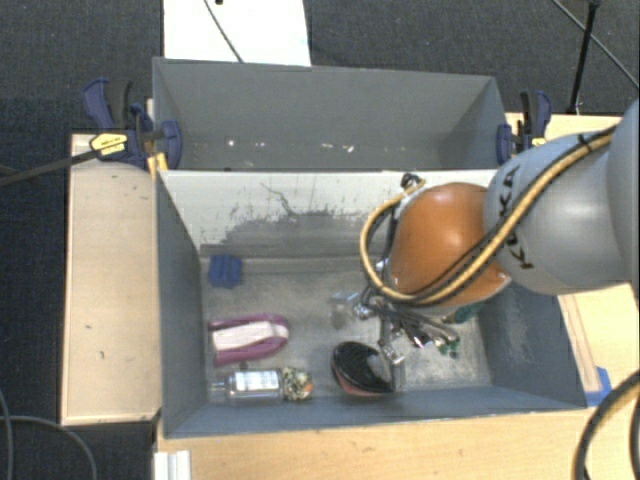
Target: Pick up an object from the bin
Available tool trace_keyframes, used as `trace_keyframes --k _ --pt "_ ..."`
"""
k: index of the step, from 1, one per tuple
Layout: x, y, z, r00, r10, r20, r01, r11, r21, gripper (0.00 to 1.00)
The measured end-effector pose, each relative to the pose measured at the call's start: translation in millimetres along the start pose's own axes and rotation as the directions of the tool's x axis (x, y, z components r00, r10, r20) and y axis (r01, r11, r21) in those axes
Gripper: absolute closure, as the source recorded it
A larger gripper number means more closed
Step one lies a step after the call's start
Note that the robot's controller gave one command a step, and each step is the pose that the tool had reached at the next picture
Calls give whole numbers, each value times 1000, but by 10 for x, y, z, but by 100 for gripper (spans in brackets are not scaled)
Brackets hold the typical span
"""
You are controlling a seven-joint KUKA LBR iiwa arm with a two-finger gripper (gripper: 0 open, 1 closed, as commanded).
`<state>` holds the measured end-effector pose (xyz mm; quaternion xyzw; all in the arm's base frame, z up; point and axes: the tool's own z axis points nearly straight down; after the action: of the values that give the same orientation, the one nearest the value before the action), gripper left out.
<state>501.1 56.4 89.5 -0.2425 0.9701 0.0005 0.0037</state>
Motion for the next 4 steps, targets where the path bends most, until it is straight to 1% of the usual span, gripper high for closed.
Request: trace_keyframes --k 1,2,3,4 --pt "-10 5 -2 1000 2 3 -2 1000 1 100" --pt "-108 10 -984 967 256 2 -256 967 1 100" --pt "-95 14 -956 966 258 -4 -258 966 1 0" --pt "-47 7 -8 999 -31 -10 30 1000 -1 0"
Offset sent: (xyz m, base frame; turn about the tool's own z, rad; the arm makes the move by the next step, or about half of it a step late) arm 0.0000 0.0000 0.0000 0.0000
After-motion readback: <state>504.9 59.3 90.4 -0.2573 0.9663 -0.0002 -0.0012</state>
